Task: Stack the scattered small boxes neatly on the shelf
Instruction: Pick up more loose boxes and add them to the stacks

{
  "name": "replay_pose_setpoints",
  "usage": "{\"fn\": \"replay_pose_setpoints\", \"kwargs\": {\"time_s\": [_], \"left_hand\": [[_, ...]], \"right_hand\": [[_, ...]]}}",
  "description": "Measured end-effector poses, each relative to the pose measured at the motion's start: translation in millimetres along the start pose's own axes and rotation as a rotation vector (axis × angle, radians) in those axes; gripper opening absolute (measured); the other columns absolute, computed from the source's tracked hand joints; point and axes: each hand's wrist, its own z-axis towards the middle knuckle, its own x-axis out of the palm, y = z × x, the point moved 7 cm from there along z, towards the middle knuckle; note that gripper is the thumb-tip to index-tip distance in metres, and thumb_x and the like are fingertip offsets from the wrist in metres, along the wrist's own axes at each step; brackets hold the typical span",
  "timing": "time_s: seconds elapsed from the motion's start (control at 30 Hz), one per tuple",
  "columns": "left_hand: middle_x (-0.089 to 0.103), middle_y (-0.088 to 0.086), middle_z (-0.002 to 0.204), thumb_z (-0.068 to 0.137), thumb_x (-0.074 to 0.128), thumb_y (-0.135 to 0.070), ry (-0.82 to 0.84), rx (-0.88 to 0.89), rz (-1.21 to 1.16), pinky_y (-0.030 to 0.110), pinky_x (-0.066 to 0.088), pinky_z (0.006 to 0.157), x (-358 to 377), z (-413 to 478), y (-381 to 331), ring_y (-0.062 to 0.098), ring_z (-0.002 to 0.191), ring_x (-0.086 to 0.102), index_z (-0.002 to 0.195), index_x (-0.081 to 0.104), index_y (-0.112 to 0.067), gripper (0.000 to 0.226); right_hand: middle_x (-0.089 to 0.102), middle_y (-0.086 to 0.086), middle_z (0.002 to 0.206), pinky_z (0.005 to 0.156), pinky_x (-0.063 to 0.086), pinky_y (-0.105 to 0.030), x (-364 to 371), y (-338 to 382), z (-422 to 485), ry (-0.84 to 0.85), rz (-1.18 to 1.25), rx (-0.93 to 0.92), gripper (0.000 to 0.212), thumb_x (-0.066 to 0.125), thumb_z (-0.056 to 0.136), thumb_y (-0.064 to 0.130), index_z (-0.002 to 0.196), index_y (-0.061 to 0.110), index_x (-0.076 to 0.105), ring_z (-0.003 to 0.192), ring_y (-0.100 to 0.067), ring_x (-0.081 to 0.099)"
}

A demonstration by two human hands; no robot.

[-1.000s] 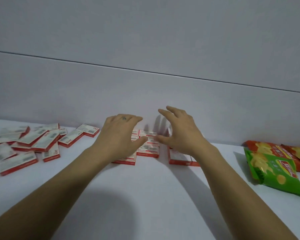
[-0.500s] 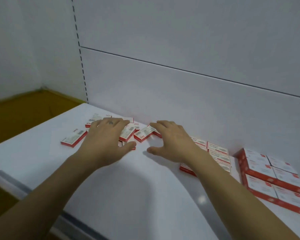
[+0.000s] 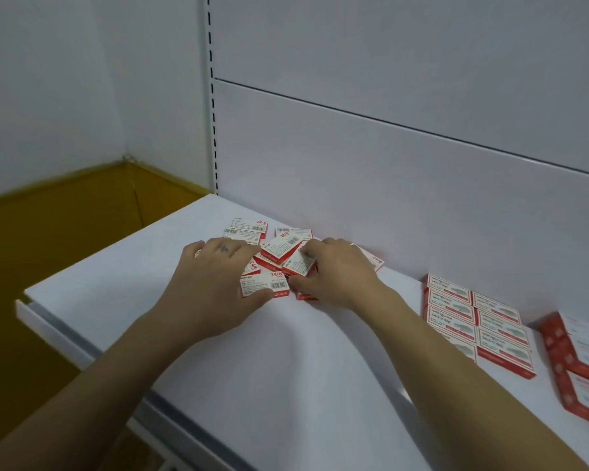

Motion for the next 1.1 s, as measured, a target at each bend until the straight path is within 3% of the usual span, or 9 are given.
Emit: {"fn": "replay_pose_setpoints", "kwargs": {"time_s": [0.3,0.53,0.73,0.87,1.0,1.1], "left_hand": [[0.046,-0.004,0.144,0.081,0.045,-0.07,-0.012,0.106,-0.044,0.043,0.025,0.11,3.4,13.2,-11.2,0.019,0.131,0.039,0.139,0.041,-0.027,0.072],[0.041,-0.006,0.146,0.082,0.047,-0.067,0.0,0.184,-0.058,0.044,0.018,0.112,7.0,36.0,-33.9,0.019,0.135,0.032,0.142,0.031,-0.031,0.072],[0.043,-0.008,0.143,0.082,0.052,-0.061,-0.054,0.345,-0.153,0.043,0.019,0.111,-3.5,56.9,-100.0,0.016,0.133,0.032,0.141,0.033,-0.033,0.069],[0.042,-0.008,0.144,0.083,0.055,-0.058,-0.061,0.477,-0.156,0.043,0.017,0.112,-2.6,65.1,-157.4,0.016,0.135,0.031,0.142,0.03,-0.032,0.069],[0.039,-0.009,0.146,0.086,0.054,-0.055,-0.045,0.548,-0.19,0.041,0.016,0.114,6.4,63.8,-197.0,0.014,0.136,0.029,0.143,0.027,-0.033,0.067],[0.044,-0.008,0.143,0.086,0.057,-0.051,-0.06,0.56,-0.3,0.04,0.018,0.114,10.4,55.1,-211.3,0.016,0.133,0.034,0.142,0.033,-0.032,0.064]], "right_hand": [[0.054,0.005,0.097,0.076,0.042,-0.032,0.0,-2.7,1.4,-0.015,0.159,0.096,0.053,0.073,0.069,0.053,0.111,0.026,0.057,0.096,-0.018,0.05],[0.053,0.011,0.116,0.08,0.042,-0.026,-23.9,-30.9,-22.0,-0.18,0.314,0.153,0.061,0.078,0.067,0.046,0.122,0.03,0.055,0.103,-0.011,0.053],[0.055,0.012,0.118,0.088,0.046,-0.026,-61.5,-77.2,-74.8,-0.328,0.339,0.235,0.061,0.082,0.067,0.03,0.122,0.028,0.057,0.105,-0.009,0.053],[0.052,0.017,0.12,0.086,0.047,-0.025,-75.4,-115.5,-122.4,-0.415,0.375,0.371,0.074,0.085,0.066,0.031,0.131,0.033,0.049,0.102,-0.003,0.052],[0.046,0.026,0.114,0.072,0.047,-0.017,-79.8,-146.3,-161.9,-0.457,0.434,0.487,0.08,0.085,0.066,0.032,0.133,0.04,0.042,0.092,0.006,0.052],[0.051,0.021,0.122,0.078,0.053,-0.025,-75.7,-155.6,-180.7,-0.482,0.472,0.544,0.083,0.087,0.066,0.029,0.134,0.04,0.04,0.097,0.0,0.055]]}}
